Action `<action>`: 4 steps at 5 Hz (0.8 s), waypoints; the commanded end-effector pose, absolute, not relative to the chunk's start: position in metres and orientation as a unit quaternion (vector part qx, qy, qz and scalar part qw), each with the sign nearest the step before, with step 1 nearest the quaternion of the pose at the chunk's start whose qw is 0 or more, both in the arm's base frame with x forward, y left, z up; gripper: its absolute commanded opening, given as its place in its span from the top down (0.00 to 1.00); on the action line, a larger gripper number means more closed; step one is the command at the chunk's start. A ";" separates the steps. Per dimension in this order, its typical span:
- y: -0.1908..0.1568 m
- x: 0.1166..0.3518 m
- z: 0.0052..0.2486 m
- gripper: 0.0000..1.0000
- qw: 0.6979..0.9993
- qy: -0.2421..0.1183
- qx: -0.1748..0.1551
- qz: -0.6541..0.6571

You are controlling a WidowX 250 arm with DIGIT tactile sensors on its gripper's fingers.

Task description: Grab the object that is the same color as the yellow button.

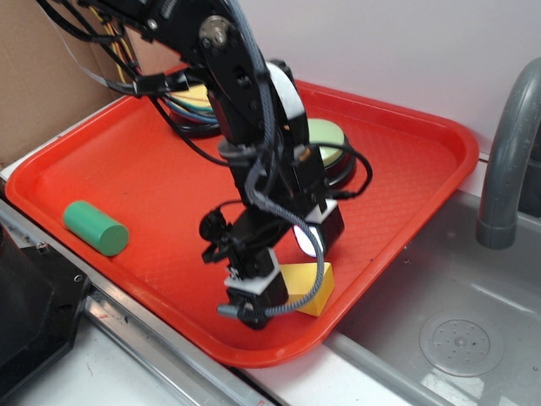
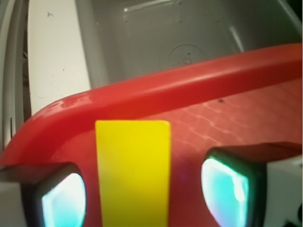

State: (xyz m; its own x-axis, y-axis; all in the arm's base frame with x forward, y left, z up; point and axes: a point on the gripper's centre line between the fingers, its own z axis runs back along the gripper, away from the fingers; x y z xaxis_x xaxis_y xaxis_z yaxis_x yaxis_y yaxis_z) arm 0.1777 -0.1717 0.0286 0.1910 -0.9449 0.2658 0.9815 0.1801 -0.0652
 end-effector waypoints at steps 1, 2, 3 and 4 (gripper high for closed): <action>-0.190 0.173 0.032 0.81 0.763 -0.097 -0.112 -0.629; -0.188 0.175 0.029 1.00 0.771 -0.094 -0.114 -0.620; -0.188 0.177 0.030 1.00 0.777 -0.092 -0.119 -0.611; -0.167 0.190 0.066 1.00 0.822 -0.060 -0.103 -0.556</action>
